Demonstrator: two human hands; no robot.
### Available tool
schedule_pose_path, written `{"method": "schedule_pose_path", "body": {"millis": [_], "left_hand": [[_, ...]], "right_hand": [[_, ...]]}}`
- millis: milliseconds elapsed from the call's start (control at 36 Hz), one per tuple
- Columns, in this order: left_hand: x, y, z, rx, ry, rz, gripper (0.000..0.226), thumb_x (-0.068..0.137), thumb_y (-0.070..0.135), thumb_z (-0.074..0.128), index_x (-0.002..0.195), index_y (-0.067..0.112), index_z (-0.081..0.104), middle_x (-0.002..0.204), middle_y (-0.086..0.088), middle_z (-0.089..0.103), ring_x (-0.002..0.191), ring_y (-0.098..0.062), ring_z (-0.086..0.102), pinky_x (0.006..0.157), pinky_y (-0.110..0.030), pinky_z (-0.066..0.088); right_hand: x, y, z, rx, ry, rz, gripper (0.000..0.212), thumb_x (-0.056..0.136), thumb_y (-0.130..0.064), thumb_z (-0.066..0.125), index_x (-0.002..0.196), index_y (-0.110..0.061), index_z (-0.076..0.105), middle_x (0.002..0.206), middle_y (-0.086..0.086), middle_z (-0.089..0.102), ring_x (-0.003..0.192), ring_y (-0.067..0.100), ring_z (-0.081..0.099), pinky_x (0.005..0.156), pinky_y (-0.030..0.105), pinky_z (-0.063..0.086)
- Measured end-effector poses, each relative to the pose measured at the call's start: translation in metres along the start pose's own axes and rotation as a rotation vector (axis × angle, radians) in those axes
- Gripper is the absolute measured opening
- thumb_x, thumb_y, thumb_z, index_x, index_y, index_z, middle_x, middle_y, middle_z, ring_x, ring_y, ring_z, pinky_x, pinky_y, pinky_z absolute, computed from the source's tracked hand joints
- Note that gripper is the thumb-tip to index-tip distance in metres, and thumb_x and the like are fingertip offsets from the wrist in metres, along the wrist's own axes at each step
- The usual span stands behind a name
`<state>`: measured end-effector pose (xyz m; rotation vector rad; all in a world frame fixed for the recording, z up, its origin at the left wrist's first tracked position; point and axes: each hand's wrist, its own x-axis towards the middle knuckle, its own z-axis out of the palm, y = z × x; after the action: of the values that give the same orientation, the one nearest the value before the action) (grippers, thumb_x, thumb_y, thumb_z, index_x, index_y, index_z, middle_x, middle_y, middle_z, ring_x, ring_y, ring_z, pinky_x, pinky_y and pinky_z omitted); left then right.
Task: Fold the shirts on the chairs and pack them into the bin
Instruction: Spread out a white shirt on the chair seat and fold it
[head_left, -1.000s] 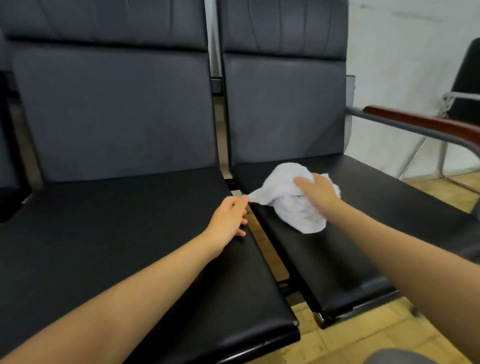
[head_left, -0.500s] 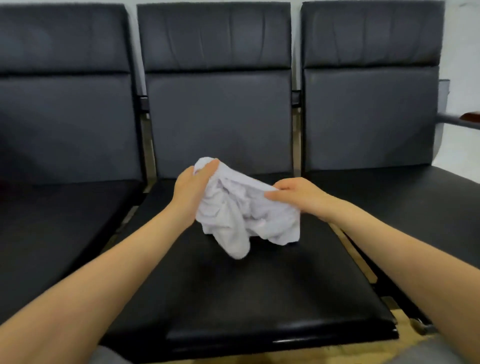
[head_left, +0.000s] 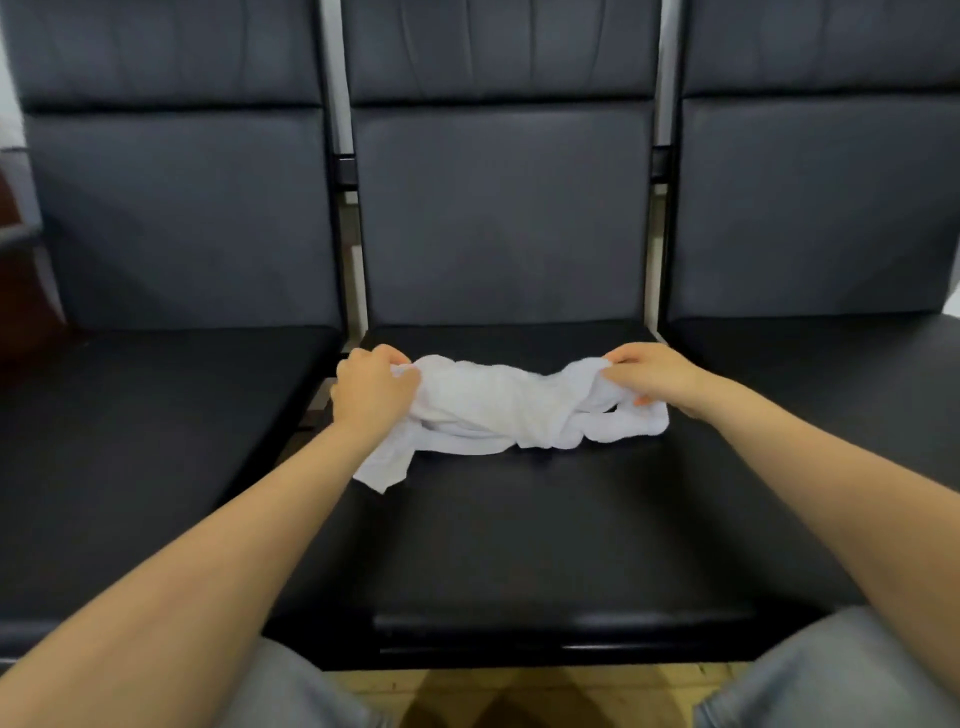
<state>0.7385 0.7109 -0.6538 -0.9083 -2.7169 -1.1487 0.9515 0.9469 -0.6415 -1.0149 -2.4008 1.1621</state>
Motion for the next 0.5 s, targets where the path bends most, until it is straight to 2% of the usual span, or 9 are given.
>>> {"method": "schedule_pose_path", "body": {"millis": [83, 167, 222, 278, 333, 361, 417, 444, 500], "left_hand": [[-0.008, 0.013, 0.007, 0.153, 0.149, 0.211, 0.02, 0.092, 0.022, 0.052, 0.104, 0.019, 0.068, 0.115, -0.003, 0.056, 0.109, -0.026, 0.048, 0.093, -0.04, 0.041], [-0.018, 0.026, 0.01, 0.014, 0.188, 0.451, 0.018, 0.092, 0.029, 0.058, 0.103, 0.019, 0.067, 0.112, -0.001, 0.058, 0.109, -0.023, 0.049, 0.094, -0.037, 0.04], [-0.022, 0.033, 0.014, 0.0, 0.077, 0.598, 0.033, 0.086, 0.047, 0.059, 0.106, 0.022, 0.065, 0.111, 0.004, 0.057, 0.108, -0.018, 0.048, 0.094, -0.034, 0.041], [-0.024, 0.036, 0.022, 0.178, -0.071, 0.709, 0.057, 0.073, 0.067, 0.056, 0.115, 0.028, 0.062, 0.117, 0.008, 0.055, 0.112, -0.015, 0.046, 0.098, -0.034, 0.038], [-0.02, 0.031, 0.032, 0.394, -0.167, 0.773, 0.065, 0.07, 0.072, 0.055, 0.119, 0.03, 0.06, 0.123, 0.007, 0.054, 0.118, -0.017, 0.046, 0.103, -0.035, 0.034], [-0.019, 0.029, 0.037, 0.463, -0.202, 0.789, 0.059, 0.074, 0.069, 0.052, 0.115, 0.028, 0.063, 0.12, 0.005, 0.057, 0.117, -0.019, 0.049, 0.102, -0.034, 0.034], [-0.018, 0.028, 0.042, 0.502, -0.219, 0.741, 0.039, 0.09, 0.049, 0.046, 0.099, 0.017, 0.065, 0.105, -0.002, 0.063, 0.105, -0.025, 0.057, 0.09, -0.032, 0.036], [-0.018, 0.032, 0.041, 0.432, -0.239, 0.642, 0.033, 0.097, 0.038, 0.043, 0.095, 0.012, 0.064, 0.1, -0.005, 0.063, 0.101, -0.026, 0.058, 0.086, -0.032, 0.036], [-0.015, 0.045, 0.035, 0.105, -0.242, 0.378, 0.035, 0.103, 0.031, 0.038, 0.095, 0.006, 0.062, 0.097, -0.006, 0.062, 0.099, -0.026, 0.057, 0.083, -0.033, 0.036]], "right_hand": [[-0.001, 0.012, -0.005, -0.094, 0.035, -0.021, 0.027, 0.091, -0.011, 0.056, 0.117, -0.015, 0.062, 0.098, -0.003, 0.062, 0.098, 0.018, 0.06, 0.081, 0.029, 0.05], [-0.005, 0.024, -0.013, -0.197, 0.086, -0.058, 0.022, 0.09, -0.017, 0.059, 0.113, -0.019, 0.062, 0.096, -0.001, 0.064, 0.096, 0.019, 0.063, 0.075, 0.025, 0.047], [-0.01, 0.032, -0.015, -0.241, 0.109, -0.079, 0.019, 0.09, -0.024, 0.062, 0.108, -0.019, 0.064, 0.095, 0.0, 0.065, 0.093, 0.02, 0.063, 0.076, 0.028, 0.049], [-0.017, 0.037, -0.015, -0.242, 0.117, -0.091, 0.018, 0.088, -0.034, 0.065, 0.099, -0.021, 0.066, 0.093, 0.0, 0.067, 0.089, 0.019, 0.064, 0.08, 0.033, 0.051], [-0.025, 0.037, -0.009, -0.144, 0.114, -0.096, 0.024, 0.083, -0.044, 0.069, 0.091, -0.021, 0.066, 0.09, -0.001, 0.068, 0.085, 0.015, 0.063, 0.079, 0.032, 0.05], [-0.029, 0.037, -0.004, -0.077, 0.106, -0.094, 0.027, 0.081, -0.045, 0.071, 0.09, -0.02, 0.067, 0.089, -0.002, 0.068, 0.083, 0.013, 0.061, 0.078, 0.03, 0.049], [-0.038, 0.034, 0.008, -0.047, 0.056, -0.093, 0.029, 0.077, -0.045, 0.076, 0.089, -0.02, 0.067, 0.086, -0.004, 0.066, 0.078, 0.009, 0.058, 0.073, 0.026, 0.047], [-0.041, 0.034, 0.014, -0.121, 0.033, -0.124, 0.03, 0.074, -0.046, 0.078, 0.087, -0.022, 0.066, 0.084, -0.007, 0.063, 0.076, 0.007, 0.056, 0.072, 0.025, 0.046], [-0.043, 0.032, 0.021, -0.32, 0.002, -0.224, 0.024, 0.073, -0.046, 0.077, 0.082, -0.028, 0.064, 0.086, -0.011, 0.06, 0.078, 0.004, 0.054, 0.072, 0.026, 0.046]]}}
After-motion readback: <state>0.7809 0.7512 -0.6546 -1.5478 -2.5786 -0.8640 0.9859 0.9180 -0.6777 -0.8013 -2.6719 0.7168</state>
